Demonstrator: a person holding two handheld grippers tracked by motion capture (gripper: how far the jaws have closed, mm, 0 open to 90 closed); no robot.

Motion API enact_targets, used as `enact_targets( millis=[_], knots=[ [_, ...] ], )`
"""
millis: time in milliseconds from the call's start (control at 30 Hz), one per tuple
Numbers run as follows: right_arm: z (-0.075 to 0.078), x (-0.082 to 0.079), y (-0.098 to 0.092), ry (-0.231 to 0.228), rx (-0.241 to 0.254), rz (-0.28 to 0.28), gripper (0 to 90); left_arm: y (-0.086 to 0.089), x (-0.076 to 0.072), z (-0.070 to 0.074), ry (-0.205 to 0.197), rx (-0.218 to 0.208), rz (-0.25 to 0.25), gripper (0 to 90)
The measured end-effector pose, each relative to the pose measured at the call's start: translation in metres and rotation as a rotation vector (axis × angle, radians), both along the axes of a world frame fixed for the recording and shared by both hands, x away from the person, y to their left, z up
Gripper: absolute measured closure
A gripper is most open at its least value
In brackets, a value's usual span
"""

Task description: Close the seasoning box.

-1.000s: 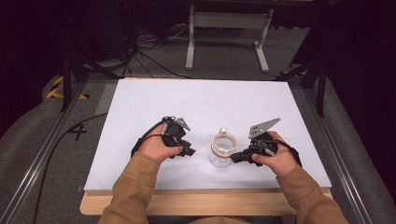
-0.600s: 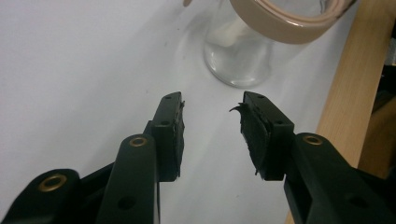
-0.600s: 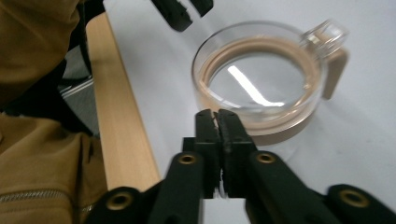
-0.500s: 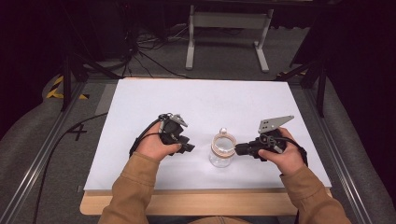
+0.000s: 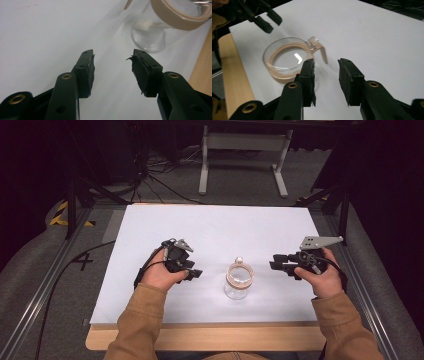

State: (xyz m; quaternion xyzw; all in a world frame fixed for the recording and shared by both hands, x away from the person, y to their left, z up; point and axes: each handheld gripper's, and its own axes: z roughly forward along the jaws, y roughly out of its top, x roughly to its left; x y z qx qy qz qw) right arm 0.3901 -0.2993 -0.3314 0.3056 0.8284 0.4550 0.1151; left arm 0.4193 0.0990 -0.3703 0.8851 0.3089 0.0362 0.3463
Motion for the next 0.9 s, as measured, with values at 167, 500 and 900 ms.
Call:
enact_targets(
  millis=[167, 500, 900],
  knots=[
    [-0.003, 0.01, -0.027, -0.02, -0.043, -0.097, 57.9, 0.008, 0.006, -0.008, -0.013, 0.023, 0.043, 49.8],
    [-0.034, 0.034, -0.059, 0.005, -0.14, -0.207, 48.1, 0.022, 0.02, -0.03, -0.007, 0.014, 0.104, 45.7],
    [-0.084, 0.056, -0.071, 0.06, -0.2, -0.21, 46.7, 0.033, 0.031, -0.052, 0.008, 0.045, 0.151, 42.1]
  ],
)
